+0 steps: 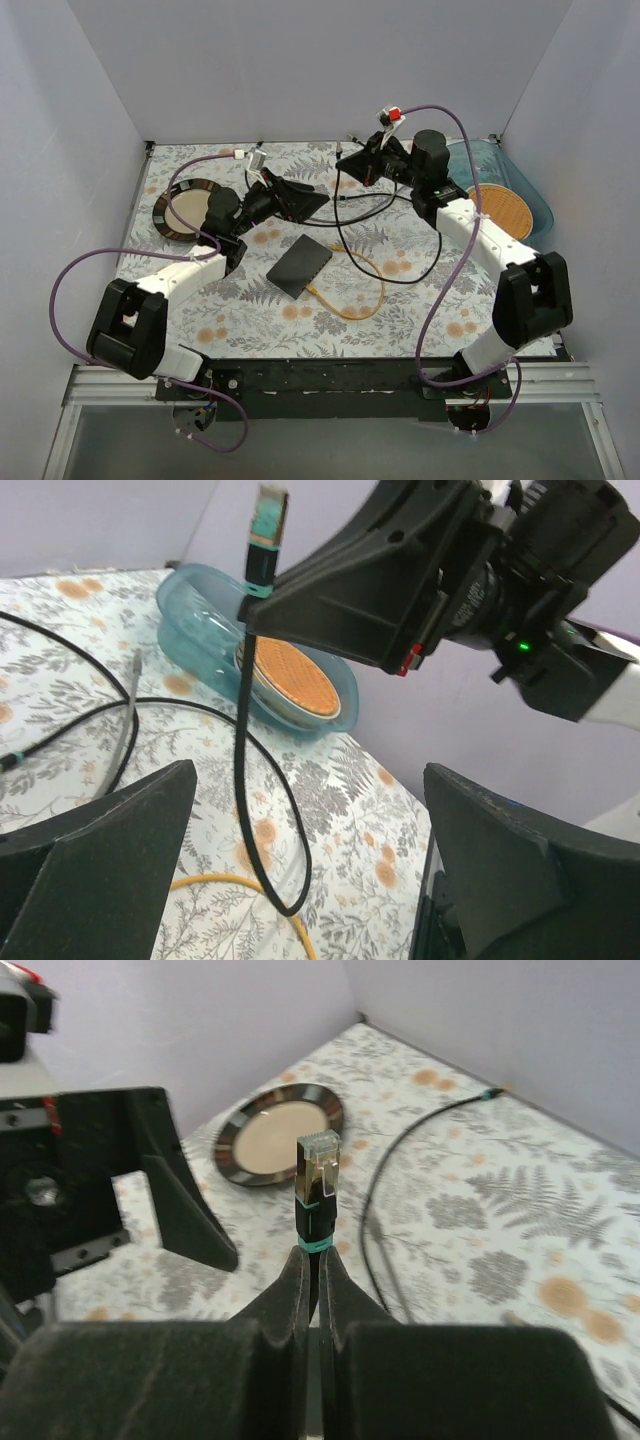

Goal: Insert the plug into the switch port

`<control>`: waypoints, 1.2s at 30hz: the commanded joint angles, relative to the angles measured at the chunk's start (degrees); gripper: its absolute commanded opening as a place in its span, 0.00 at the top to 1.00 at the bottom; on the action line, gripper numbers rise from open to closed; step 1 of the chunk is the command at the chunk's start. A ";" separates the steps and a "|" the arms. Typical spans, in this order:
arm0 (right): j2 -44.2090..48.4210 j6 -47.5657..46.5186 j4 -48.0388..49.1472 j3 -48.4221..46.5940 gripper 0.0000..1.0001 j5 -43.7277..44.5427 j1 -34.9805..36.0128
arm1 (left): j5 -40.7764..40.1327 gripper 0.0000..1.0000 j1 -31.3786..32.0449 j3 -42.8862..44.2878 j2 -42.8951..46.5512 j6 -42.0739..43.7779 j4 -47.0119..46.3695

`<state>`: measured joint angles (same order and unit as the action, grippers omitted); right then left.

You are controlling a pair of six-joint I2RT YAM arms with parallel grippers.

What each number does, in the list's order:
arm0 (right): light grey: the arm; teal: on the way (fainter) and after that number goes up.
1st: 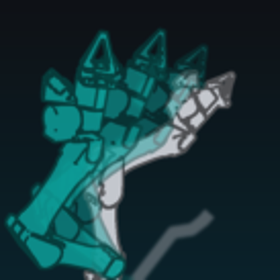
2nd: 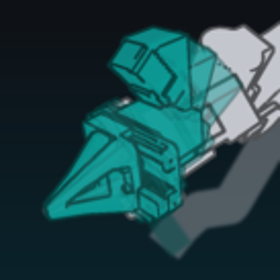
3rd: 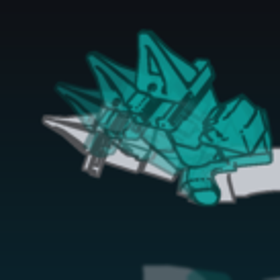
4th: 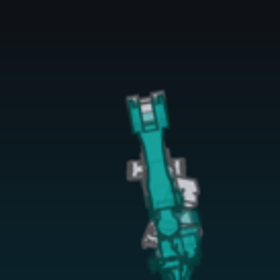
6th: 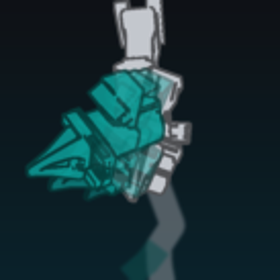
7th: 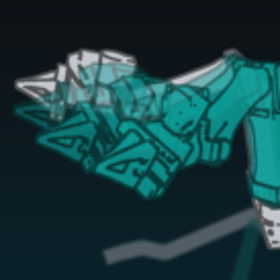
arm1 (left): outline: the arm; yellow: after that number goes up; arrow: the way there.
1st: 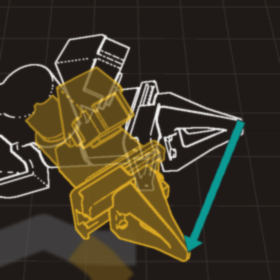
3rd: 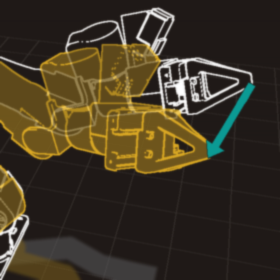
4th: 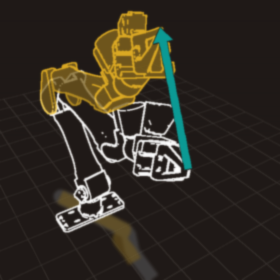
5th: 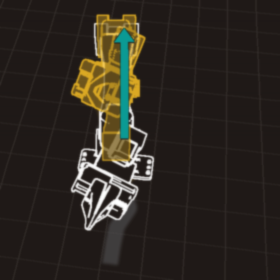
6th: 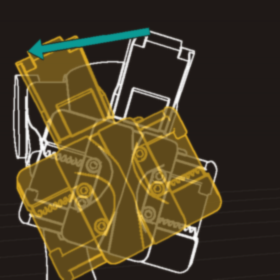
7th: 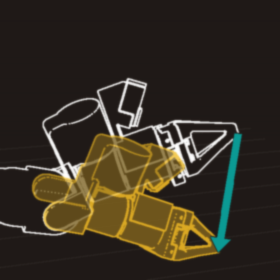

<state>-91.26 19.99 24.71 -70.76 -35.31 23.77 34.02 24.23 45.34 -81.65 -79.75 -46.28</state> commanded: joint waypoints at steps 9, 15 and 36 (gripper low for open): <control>12.25 -26.58 -27.87 2.37 0.99 26.60 2.67 | -4.67 0.02 -1.03 2.73 1.76 2.49 10.07; 12.51 -28.60 -29.54 6.94 0.99 34.95 11.28 | -4.49 0.02 -0.76 4.75 -0.44 1.79 12.44; 10.32 -23.51 -26.38 7.57 0.99 38.03 18.95 | -3.34 0.59 4.69 12.40 -9.14 2.93 17.63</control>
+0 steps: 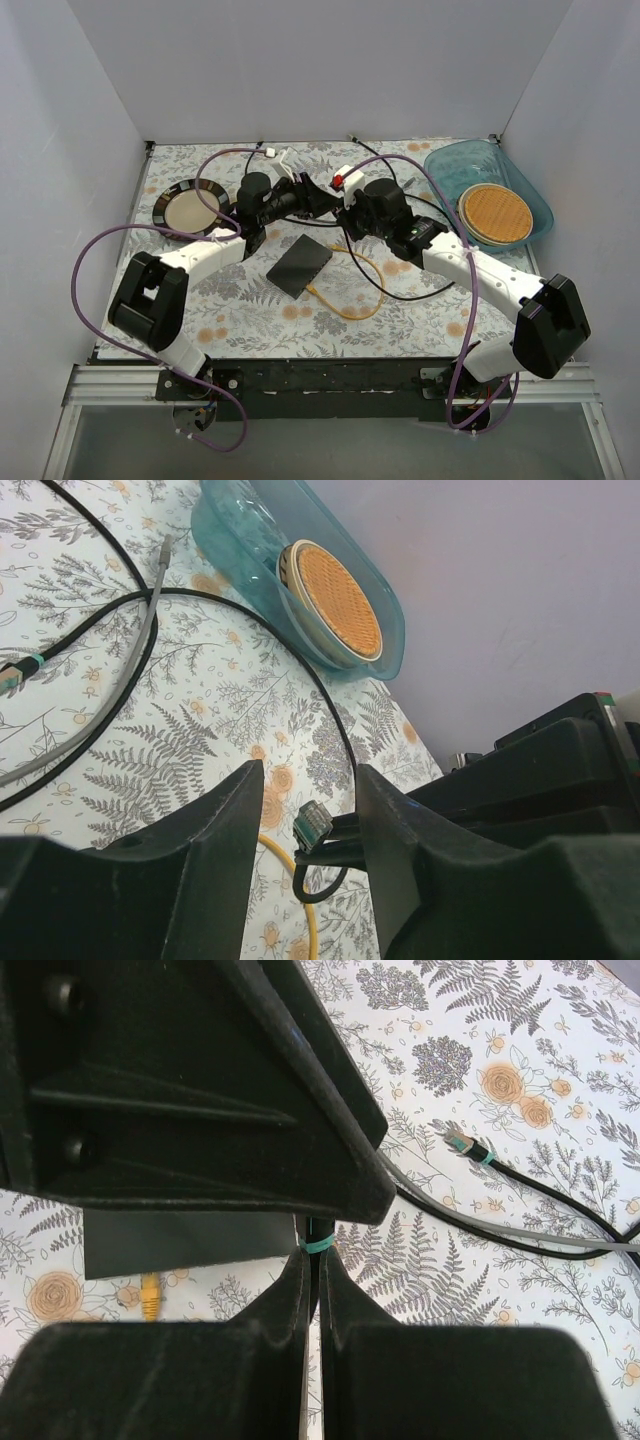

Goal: Insert the plug into the switch port

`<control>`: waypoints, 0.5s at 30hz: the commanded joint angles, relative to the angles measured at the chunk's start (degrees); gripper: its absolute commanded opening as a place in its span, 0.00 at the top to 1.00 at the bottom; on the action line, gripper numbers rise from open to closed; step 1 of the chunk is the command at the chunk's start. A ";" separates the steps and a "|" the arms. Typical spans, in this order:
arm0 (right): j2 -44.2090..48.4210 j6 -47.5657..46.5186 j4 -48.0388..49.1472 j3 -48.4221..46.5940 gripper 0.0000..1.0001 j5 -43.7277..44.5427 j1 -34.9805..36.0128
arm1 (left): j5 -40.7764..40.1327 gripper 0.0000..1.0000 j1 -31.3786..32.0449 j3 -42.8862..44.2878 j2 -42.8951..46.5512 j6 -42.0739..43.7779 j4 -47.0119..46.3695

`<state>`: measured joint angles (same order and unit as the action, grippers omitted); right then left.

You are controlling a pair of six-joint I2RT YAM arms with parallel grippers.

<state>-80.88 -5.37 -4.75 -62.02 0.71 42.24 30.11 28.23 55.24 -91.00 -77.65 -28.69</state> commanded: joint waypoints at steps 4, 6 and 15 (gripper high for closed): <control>0.37 3.96 4.22 -1.26 0.99 1.23 0.56 | -0.75 0.67 1.65 2.32 -0.23 1.27 -0.32; 0.46 4.66 4.23 -1.61 0.99 0.61 0.65 | -0.49 0.92 1.83 2.85 -0.84 1.45 0.12; 2.22 6.86 7.73 0.58 0.46 0.08 0.65 | -2.07 1.00 1.83 1.45 1.00 1.27 -0.23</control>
<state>-80.97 0.21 -3.16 -62.02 1.26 42.50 29.08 29.61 56.01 -92.18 -76.90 -28.69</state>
